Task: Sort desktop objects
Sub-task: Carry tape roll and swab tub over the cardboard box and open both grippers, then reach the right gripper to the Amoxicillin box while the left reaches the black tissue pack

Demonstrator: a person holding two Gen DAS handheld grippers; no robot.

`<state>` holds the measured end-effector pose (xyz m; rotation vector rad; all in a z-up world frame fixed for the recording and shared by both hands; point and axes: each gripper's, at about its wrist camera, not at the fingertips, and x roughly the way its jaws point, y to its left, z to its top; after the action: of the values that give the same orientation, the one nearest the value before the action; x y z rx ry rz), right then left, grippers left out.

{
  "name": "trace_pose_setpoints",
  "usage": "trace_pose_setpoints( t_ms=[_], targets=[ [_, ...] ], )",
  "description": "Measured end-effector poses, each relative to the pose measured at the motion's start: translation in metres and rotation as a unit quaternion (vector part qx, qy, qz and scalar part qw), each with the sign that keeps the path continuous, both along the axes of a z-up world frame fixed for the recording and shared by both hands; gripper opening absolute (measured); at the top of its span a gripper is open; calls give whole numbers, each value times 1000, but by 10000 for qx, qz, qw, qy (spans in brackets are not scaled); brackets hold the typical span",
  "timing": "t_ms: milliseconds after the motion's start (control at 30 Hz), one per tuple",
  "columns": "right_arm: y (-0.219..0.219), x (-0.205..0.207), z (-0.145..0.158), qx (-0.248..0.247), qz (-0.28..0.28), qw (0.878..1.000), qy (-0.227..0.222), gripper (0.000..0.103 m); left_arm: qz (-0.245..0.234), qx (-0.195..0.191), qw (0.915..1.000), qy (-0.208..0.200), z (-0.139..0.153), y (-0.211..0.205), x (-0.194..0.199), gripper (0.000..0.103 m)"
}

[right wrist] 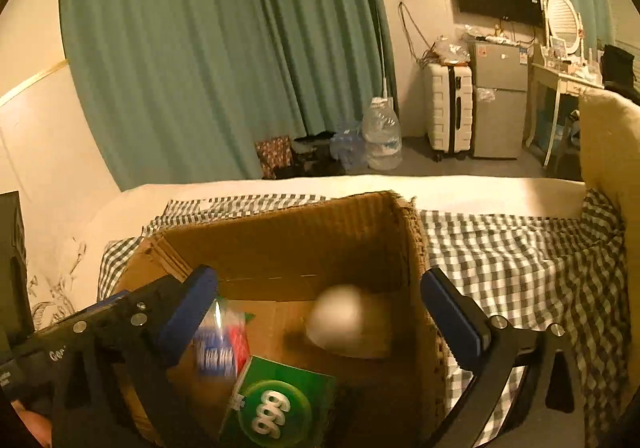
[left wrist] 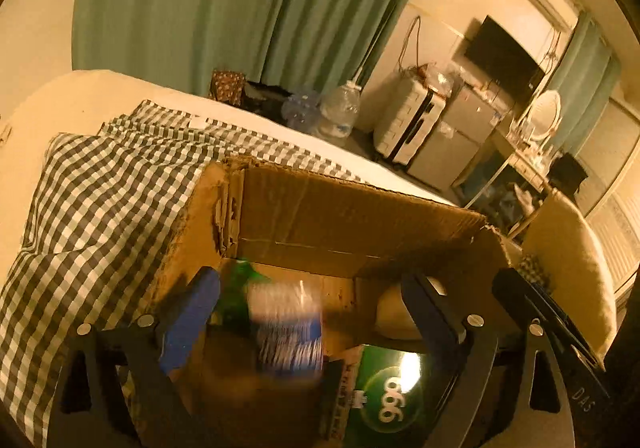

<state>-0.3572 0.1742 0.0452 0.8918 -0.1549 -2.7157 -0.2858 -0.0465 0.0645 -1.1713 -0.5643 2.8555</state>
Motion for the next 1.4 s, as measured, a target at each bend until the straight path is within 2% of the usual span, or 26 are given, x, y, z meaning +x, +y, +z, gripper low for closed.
trace_pose_setpoints(
  t_ms=[167, 300, 433, 533, 667, 800, 967, 1133, 1300, 1400],
  targets=[
    [6, 30, 19, 34, 84, 9998, 161, 102, -37, -237, 9997, 107, 22, 4, 32, 94],
    [16, 67, 49, 131, 52, 9991, 396, 102, -116, -491, 9982, 326, 54, 10, 71, 94],
    [25, 105, 77, 148, -19, 9981, 600, 102, -205, -581, 9968, 511, 86, 19, 109, 101],
    [25, 133, 94, 273, -25, 9974, 674, 102, -296, -686, 9944, 744, 103, 27, 141, 103],
    [28, 165, 103, 507, -47, 9953, 819, 102, -508, -841, 9900, 1016, 117, 36, 177, 103],
    [34, 191, 95, 481, -14, 9956, 801, 103, -572, -993, 9868, 1144, 117, 39, 205, 103],
    [42, 209, 60, 358, 57, 9984, 430, 103, -277, -1015, 9889, 1045, 89, 29, 228, 103],
    [51, 219, 14, 390, -71, 9991, 120, 103, 27, -882, 9939, 661, 38, 18, 228, 103],
    [59, 213, -33, 360, -312, 9982, -368, 103, 111, -746, 9970, 182, -13, 19, 226, 103],
    [59, 212, -54, 549, -372, 9964, -524, 103, 102, -594, 9982, -16, -39, 23, 225, 103]
  ],
)
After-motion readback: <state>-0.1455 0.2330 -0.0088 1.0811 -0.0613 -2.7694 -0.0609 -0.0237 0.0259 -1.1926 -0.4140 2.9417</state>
